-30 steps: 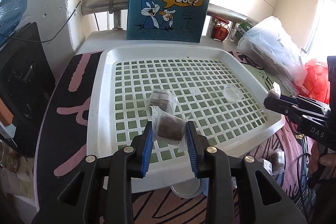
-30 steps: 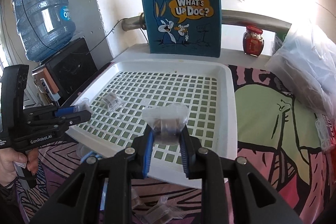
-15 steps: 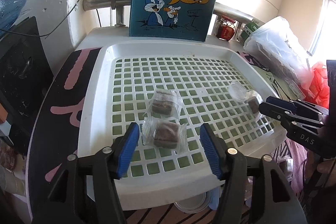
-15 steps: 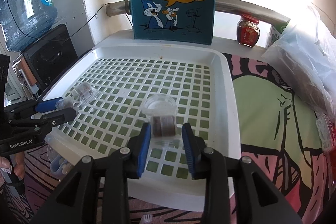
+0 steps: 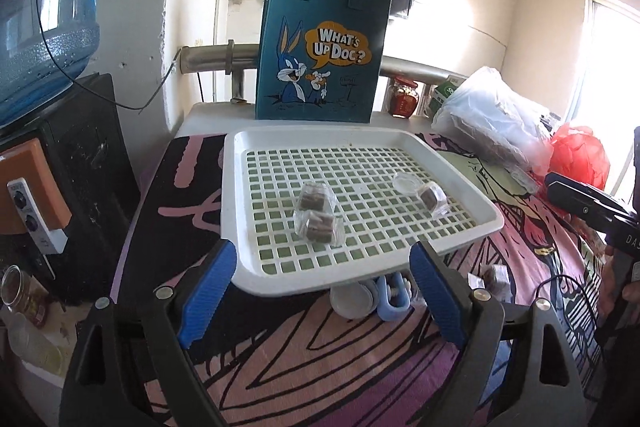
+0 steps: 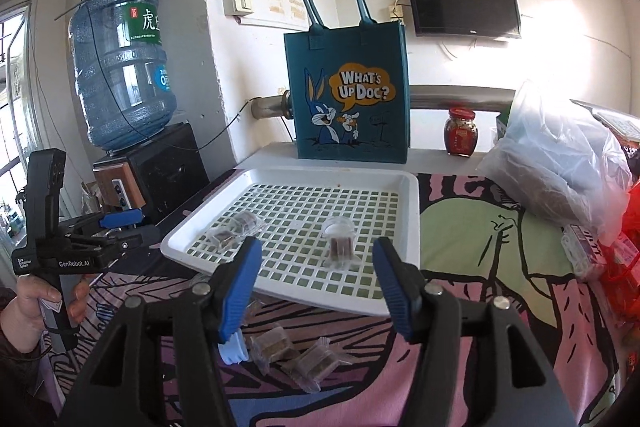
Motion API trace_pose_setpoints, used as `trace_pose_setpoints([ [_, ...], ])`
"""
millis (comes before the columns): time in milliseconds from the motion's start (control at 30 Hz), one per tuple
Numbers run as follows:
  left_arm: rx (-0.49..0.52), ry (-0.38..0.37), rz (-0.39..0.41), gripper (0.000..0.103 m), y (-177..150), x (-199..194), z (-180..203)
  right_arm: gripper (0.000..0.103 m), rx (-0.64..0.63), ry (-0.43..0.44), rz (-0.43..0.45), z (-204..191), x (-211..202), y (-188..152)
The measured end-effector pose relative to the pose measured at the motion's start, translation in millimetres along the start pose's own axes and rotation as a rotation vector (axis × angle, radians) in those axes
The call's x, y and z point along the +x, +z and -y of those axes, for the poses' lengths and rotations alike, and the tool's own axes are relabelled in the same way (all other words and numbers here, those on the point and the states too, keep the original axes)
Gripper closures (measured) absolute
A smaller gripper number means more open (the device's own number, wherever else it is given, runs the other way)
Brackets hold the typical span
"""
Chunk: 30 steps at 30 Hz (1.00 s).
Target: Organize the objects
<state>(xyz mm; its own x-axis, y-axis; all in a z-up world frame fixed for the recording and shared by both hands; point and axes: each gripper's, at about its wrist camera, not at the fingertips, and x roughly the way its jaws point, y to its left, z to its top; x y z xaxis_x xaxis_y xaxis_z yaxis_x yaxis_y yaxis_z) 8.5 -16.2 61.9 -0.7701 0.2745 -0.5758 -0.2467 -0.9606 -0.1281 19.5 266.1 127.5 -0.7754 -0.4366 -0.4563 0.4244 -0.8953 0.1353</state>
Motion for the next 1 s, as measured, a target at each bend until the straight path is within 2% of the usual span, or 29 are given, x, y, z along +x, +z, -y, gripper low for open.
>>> trace_pose_setpoints([
  [133, 0.051, -0.003, -0.101, 0.015, -27.1, 9.6, 6.5, 0.046, -0.023, 0.027, -0.095, -1.8, 6.7, -22.5],
  [267, 0.032, 0.016, -0.179, 0.017, -38.6, 22.6, 5.6, 0.046, -0.054, 0.001, -0.194, -1.2, 21.7, -42.5],
  [300, 0.015, 0.014, -0.185, 0.022, -37.7, 25.2, 3.6, 0.046, -0.051, 0.003, -0.218, 0.1, 25.6, -46.2],
  [433, -0.059, 0.01, -0.183, 0.026, -32.0, 32.9, -2.9, 0.046, -0.045, 0.004, -0.267, 1.8, 35.2, -54.6],
  [533, -0.09, 0.007, -0.212, 0.034, -31.0, 44.8, -2.2, 0.046, -0.059, 0.002, -0.305, 0.2, 42.6, -58.5],
  [600, -0.099, 0.016, -0.235, 0.044, -30.4, 53.3, -1.1, 0.047, -0.066, -0.008, -0.343, 0.4, 50.1, -61.6],
  [667, -0.101, 0.02, -0.232, 0.049, -26.6, 57.3, 0.1, 0.049, -0.06, -0.003, -0.357, 2.1, 53.9, -61.8],
  [700, -0.1, 0.016, -0.235, 0.056, -25.1, 59.4, 1.6, 0.049, -0.058, -0.003, -0.361, 3.0, 55.0, -61.6],
  [800, -0.09, 0.013, -0.245, 0.066, -23.4, 65.8, 5.8, 0.05, -0.064, -0.003, -0.385, 2.8, 59.2, -63.1],
  [833, -0.078, 0.02, -0.246, 0.07, -22.9, 67.8, 7.5, 0.052, -0.067, -0.001, -0.39, 1.9, 60.2, -63.6],
  [867, -0.069, 0.028, -0.248, 0.079, -22.1, 69.3, 8.5, 0.055, -0.072, 0.0, -0.392, 1.2, 60.7, -63.8],
  [900, -0.065, 0.027, -0.253, 0.093, -21.7, 70.7, 9.0, 0.06, -0.076, 0.001, -0.394, 0.1, 60.8, -64.0],
  [933, -0.062, 0.02, -0.257, 0.096, -21.8, 71.8, 9.4, 0.068, -0.078, 0.004, -0.396, -0.7, 61.0, -64.3],
  [1000, -0.039, 0.018, -0.259, 0.1, -22.0, 71.2, 11.9, 0.075, -0.083, 0.013, -0.4, -2.1, 60.9, -64.8],
])
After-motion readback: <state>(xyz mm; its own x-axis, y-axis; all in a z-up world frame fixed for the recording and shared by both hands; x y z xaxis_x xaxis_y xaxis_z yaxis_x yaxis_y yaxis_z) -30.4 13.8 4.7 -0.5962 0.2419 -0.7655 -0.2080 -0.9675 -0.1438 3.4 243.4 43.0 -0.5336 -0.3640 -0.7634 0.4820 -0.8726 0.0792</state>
